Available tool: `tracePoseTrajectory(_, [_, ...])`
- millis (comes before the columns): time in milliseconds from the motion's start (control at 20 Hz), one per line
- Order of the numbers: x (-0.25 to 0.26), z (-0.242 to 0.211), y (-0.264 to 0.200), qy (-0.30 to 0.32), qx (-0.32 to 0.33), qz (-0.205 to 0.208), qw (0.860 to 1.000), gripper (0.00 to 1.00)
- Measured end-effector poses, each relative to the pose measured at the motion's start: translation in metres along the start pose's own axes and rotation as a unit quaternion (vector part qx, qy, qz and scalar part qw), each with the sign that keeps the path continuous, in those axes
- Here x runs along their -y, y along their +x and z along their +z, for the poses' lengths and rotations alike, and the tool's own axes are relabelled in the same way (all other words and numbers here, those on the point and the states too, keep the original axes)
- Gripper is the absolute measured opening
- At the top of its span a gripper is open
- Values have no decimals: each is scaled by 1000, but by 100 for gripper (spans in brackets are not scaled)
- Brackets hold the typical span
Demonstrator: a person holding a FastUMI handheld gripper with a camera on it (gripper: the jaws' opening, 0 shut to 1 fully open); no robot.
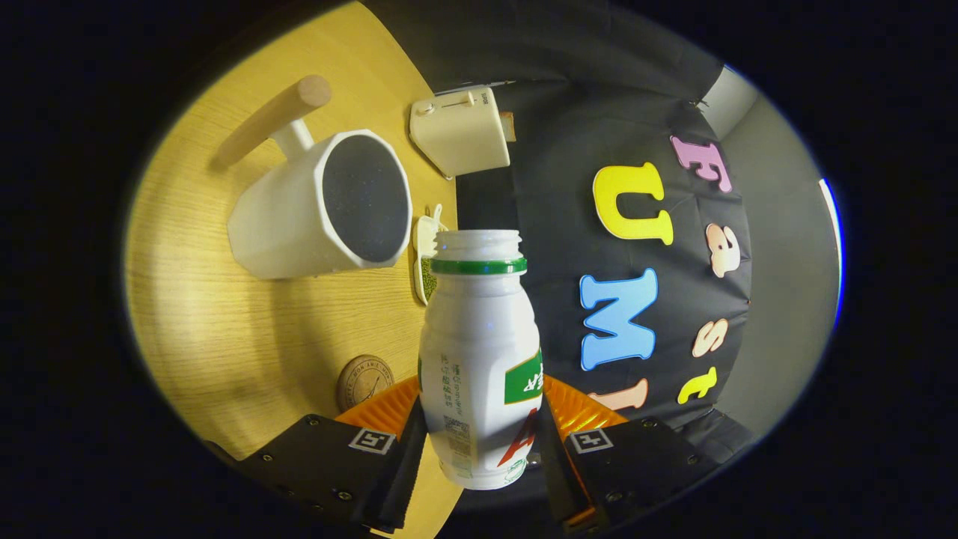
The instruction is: Take the bottle from table, then pour the juice into the cup, finally place the bottle on the coaster
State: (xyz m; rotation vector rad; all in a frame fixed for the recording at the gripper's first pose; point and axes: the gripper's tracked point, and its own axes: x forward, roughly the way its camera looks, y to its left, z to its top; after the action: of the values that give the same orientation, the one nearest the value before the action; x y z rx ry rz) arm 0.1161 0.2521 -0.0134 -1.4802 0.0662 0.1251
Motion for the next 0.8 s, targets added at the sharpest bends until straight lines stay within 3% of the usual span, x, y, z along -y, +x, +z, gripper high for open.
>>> tracePoseTrajectory(800, [7, 1, 1, -74, -1, -27, 997, 70])
